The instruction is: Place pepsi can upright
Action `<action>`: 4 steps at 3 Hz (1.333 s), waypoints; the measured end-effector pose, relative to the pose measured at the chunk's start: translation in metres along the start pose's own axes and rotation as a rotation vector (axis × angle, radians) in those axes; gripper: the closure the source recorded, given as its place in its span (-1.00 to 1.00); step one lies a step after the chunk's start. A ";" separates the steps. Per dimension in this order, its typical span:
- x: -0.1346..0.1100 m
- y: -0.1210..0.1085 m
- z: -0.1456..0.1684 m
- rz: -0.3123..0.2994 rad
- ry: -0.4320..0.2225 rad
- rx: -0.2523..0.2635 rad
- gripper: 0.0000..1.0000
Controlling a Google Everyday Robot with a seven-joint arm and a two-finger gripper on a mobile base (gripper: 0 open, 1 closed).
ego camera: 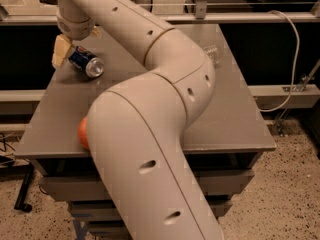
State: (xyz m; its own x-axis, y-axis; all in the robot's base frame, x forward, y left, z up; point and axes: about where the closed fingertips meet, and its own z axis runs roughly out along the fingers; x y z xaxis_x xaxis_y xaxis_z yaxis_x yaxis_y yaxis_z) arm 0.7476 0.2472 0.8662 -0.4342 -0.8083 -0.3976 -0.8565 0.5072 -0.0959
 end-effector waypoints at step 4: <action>0.011 0.002 0.018 -0.017 0.100 0.030 -0.20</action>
Offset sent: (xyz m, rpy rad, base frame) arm -0.0054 -0.0036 -0.0181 -0.1310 0.0275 -0.0053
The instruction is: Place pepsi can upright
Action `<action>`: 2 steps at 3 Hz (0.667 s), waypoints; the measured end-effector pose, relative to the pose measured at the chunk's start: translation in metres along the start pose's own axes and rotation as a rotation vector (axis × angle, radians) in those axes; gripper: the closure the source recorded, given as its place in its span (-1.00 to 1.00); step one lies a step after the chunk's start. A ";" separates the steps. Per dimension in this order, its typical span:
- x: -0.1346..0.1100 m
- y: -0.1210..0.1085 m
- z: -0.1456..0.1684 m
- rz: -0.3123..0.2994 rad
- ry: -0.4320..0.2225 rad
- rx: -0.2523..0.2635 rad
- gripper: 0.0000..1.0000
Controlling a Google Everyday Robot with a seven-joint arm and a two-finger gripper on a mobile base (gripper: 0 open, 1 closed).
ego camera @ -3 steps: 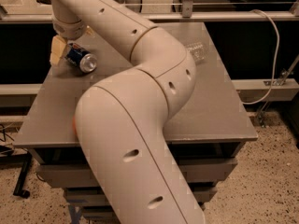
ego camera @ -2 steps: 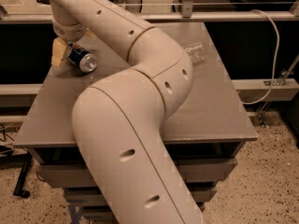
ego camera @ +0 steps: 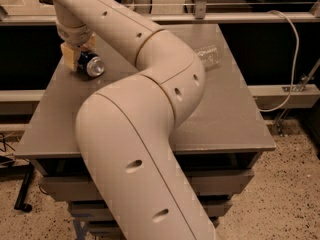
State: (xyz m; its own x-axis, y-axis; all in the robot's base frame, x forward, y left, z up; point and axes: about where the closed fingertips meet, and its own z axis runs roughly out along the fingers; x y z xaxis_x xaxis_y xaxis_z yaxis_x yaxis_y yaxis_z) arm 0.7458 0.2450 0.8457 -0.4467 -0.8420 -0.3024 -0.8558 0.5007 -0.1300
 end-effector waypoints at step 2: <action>-0.004 -0.005 -0.015 0.020 -0.077 -0.037 0.73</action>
Offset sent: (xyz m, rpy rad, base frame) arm 0.0028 -0.0098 0.0443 0.2088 -0.0064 -0.0002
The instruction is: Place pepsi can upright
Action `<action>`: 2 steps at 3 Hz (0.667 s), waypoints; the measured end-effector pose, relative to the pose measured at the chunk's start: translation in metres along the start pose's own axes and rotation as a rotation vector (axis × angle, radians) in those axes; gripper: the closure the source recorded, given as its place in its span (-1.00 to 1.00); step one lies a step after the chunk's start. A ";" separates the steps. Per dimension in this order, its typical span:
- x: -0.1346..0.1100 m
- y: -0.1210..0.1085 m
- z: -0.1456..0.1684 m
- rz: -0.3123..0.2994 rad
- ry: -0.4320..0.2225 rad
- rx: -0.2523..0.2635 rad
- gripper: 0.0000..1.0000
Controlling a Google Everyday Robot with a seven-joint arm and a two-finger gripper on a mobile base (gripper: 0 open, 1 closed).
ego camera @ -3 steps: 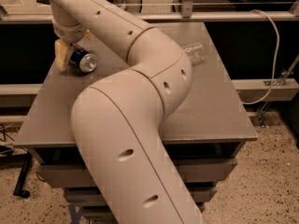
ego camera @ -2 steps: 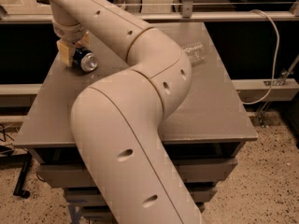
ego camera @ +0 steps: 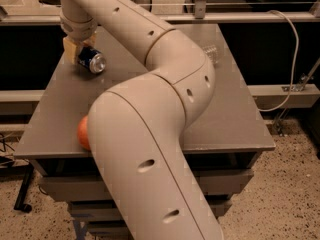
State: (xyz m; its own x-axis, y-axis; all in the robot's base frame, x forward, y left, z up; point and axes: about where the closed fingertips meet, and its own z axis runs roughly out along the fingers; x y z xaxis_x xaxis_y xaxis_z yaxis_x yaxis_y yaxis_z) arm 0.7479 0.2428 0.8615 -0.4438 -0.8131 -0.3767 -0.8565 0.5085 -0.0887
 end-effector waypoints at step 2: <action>0.002 -0.021 -0.067 0.075 -0.309 -0.080 1.00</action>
Offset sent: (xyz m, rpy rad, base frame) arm -0.0042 -0.0746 0.1160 0.6368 -0.2166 -0.0453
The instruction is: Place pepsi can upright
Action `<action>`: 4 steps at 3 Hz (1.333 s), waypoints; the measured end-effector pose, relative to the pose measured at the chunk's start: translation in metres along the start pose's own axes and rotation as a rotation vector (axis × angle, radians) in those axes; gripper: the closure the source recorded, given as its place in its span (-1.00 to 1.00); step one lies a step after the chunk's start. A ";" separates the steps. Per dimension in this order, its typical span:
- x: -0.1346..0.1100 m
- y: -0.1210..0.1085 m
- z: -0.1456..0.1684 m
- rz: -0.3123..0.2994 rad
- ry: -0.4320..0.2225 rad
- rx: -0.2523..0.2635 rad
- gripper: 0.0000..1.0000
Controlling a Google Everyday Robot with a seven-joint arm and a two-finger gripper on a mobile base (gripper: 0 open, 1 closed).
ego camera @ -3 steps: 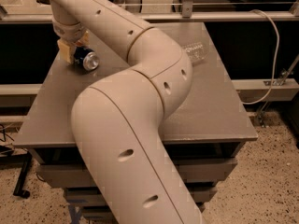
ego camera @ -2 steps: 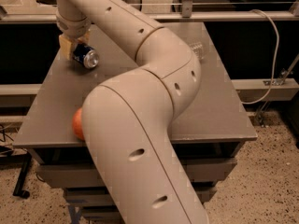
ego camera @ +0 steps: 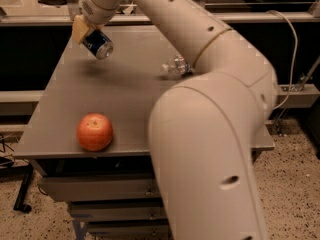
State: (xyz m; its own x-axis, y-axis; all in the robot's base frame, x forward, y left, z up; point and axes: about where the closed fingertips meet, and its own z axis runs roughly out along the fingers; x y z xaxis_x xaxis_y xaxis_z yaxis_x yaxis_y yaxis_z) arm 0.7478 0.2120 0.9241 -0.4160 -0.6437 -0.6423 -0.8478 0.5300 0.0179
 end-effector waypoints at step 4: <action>0.053 0.034 -0.104 -0.083 -0.494 0.001 1.00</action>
Offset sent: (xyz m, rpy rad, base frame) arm -0.0536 -0.1229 0.0739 0.6008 -0.4106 -0.0965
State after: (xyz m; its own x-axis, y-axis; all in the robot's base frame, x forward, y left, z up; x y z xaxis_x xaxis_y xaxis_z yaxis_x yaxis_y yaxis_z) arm 0.6625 0.1388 0.9705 -0.1414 -0.3458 -0.9276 -0.8709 0.4889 -0.0495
